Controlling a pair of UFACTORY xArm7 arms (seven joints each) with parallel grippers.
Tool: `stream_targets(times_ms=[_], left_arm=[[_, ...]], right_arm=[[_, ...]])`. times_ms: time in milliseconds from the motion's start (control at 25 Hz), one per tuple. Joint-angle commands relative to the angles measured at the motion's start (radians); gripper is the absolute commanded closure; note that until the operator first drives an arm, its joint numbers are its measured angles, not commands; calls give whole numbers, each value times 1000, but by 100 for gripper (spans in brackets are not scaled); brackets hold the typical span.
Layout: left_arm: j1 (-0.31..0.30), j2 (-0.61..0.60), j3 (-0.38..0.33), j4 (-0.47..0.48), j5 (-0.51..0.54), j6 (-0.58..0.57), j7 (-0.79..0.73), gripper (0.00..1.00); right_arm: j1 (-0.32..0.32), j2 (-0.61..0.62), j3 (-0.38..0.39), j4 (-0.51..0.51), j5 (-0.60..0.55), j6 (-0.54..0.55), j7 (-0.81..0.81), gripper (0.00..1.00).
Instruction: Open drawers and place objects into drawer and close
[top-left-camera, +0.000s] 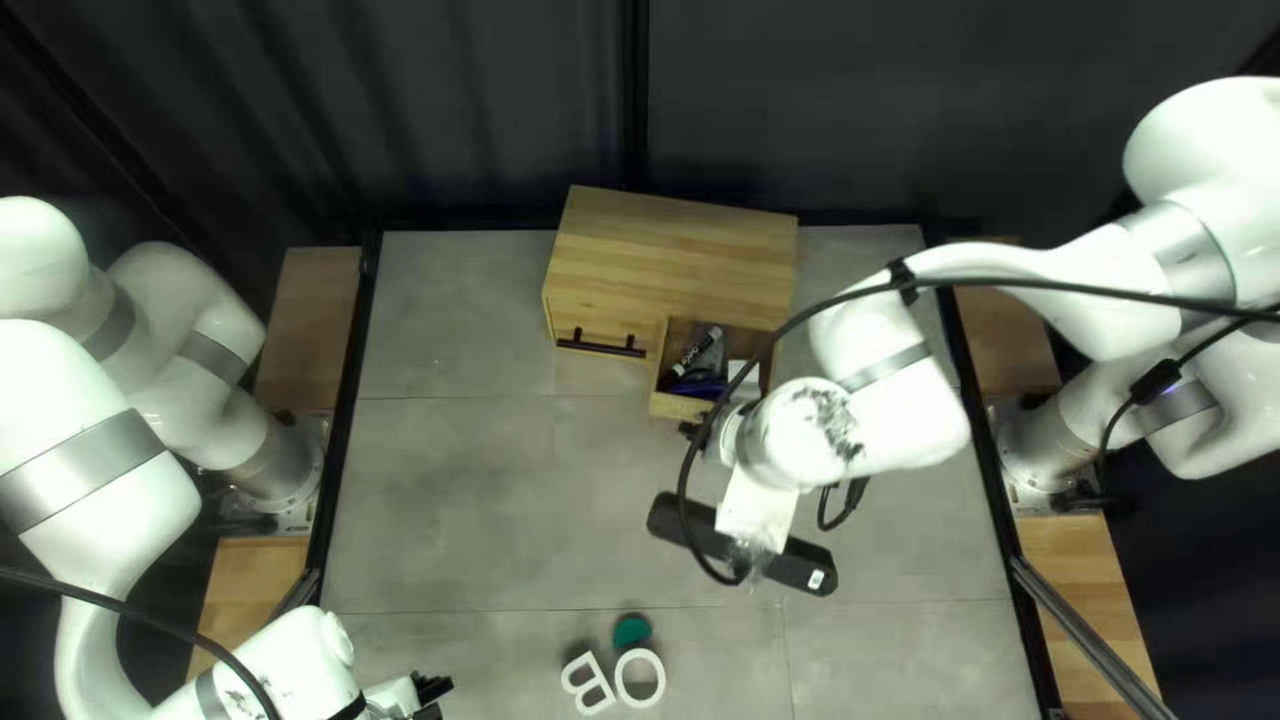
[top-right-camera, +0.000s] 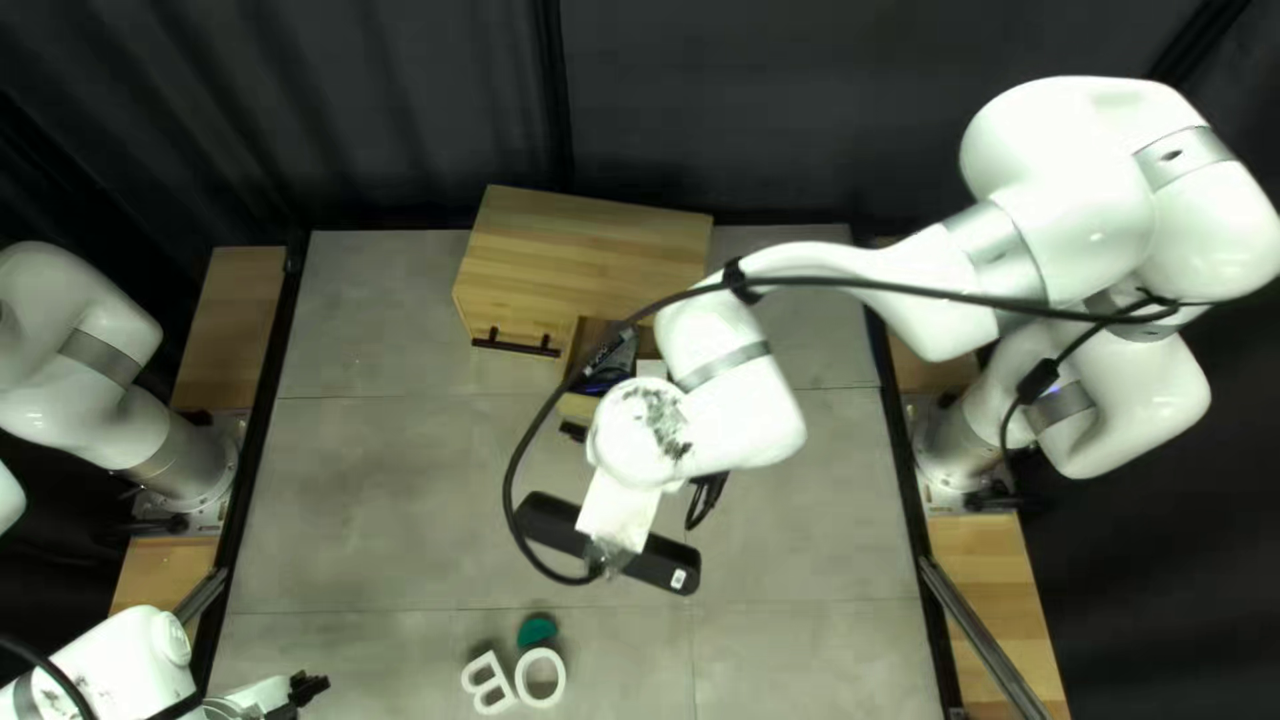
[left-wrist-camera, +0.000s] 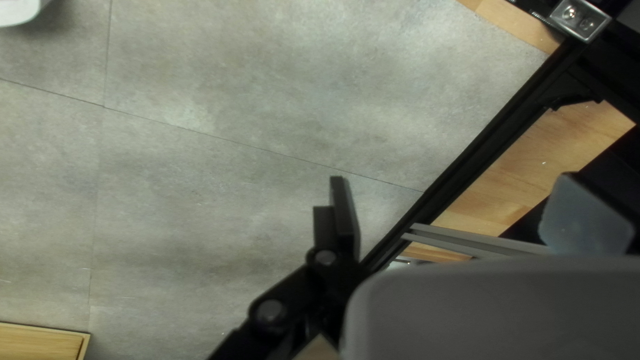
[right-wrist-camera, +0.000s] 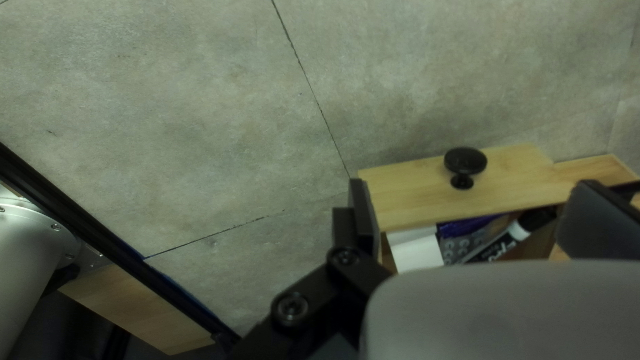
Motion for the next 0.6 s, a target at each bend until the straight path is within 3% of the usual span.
stream_targets(times_ms=[40,600], left_arm=[[0,0,0,0,0,0,0,0],[0,0,0,0,0,0,0,0]], right_arm=[[5,94,0,61,-13,-1,7,0],[-16,149,-26,37,-88,-44,-41,0]])
